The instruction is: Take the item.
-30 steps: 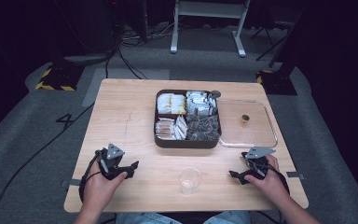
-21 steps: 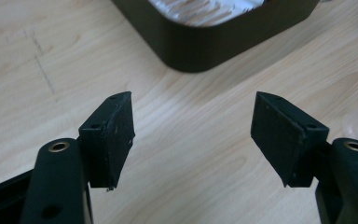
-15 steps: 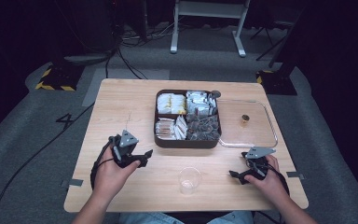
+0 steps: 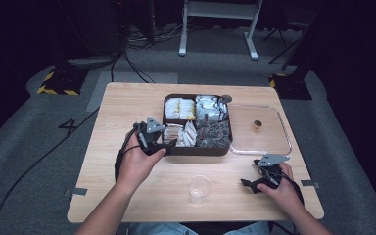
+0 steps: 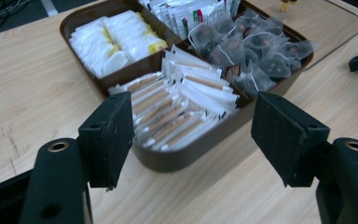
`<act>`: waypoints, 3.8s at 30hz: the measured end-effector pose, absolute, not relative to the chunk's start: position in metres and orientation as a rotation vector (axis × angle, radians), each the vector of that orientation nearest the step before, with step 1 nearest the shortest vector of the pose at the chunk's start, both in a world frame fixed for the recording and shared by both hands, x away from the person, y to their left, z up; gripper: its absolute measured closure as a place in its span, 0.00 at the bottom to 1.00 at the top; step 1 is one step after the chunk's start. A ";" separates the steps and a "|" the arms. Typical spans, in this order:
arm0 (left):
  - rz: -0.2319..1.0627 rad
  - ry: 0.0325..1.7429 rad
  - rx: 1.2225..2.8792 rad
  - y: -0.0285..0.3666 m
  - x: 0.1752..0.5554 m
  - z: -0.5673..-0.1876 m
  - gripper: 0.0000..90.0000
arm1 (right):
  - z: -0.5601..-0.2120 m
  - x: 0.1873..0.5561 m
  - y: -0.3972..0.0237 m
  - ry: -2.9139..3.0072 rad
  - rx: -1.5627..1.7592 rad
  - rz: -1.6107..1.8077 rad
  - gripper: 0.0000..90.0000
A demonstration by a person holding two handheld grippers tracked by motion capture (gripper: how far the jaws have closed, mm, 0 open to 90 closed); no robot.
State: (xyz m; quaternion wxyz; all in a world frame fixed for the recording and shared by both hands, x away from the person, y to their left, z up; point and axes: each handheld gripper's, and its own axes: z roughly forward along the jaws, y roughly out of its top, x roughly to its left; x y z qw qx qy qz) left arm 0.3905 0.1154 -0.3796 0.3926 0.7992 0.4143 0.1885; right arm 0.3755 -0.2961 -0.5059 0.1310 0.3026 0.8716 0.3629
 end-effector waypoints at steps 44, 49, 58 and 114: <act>0.436 1.140 2.061 0.066 0.545 -0.396 0.38 | -0.506 0.375 -0.296 2.528 0.884 1.052 0.01; 0.371 1.196 2.045 0.062 0.559 -0.411 0.39 | -0.506 0.375 -0.296 2.527 0.887 1.053 0.01; 0.293 1.291 2.076 0.061 0.577 -0.436 0.47 | -0.506 0.375 -0.296 2.530 0.885 1.058 0.02; 0.273 1.283 2.296 0.047 0.577 -0.444 0.73 | -0.506 0.375 -0.297 2.523 0.888 1.060 0.03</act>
